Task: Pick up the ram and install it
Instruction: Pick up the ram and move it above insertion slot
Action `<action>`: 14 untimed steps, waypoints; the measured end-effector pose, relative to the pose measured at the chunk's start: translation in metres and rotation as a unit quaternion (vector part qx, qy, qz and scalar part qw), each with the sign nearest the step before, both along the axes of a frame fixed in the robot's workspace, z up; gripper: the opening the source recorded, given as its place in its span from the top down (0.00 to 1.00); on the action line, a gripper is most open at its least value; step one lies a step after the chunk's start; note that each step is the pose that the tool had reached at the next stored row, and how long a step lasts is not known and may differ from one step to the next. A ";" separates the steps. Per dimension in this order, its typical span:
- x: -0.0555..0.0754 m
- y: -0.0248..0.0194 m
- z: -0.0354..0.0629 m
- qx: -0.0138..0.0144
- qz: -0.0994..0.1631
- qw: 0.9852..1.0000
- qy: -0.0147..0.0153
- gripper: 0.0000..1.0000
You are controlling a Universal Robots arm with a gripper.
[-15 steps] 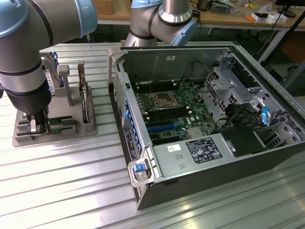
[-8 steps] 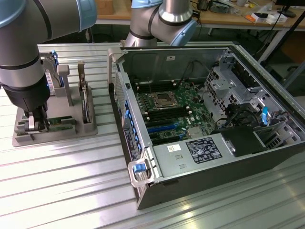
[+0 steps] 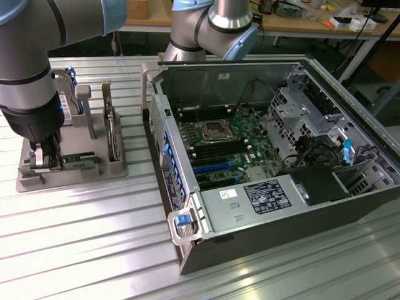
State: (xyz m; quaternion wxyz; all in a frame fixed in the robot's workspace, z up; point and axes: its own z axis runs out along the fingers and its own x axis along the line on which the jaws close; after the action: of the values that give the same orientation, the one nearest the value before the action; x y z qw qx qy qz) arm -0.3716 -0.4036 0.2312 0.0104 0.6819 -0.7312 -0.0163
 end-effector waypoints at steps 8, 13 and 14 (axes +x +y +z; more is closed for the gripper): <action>0.000 0.0000 0.0164 -0.003 0.000 1.000 0.000 0.87; 0.000 0.0000 0.0281 -0.004 0.000 1.000 0.000 0.87; 0.000 0.0000 0.0300 -0.004 0.000 1.000 0.000 0.87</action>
State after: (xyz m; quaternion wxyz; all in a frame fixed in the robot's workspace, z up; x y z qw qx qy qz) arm -0.3716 -0.4036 0.2612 0.0133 0.6818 -0.7313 -0.0132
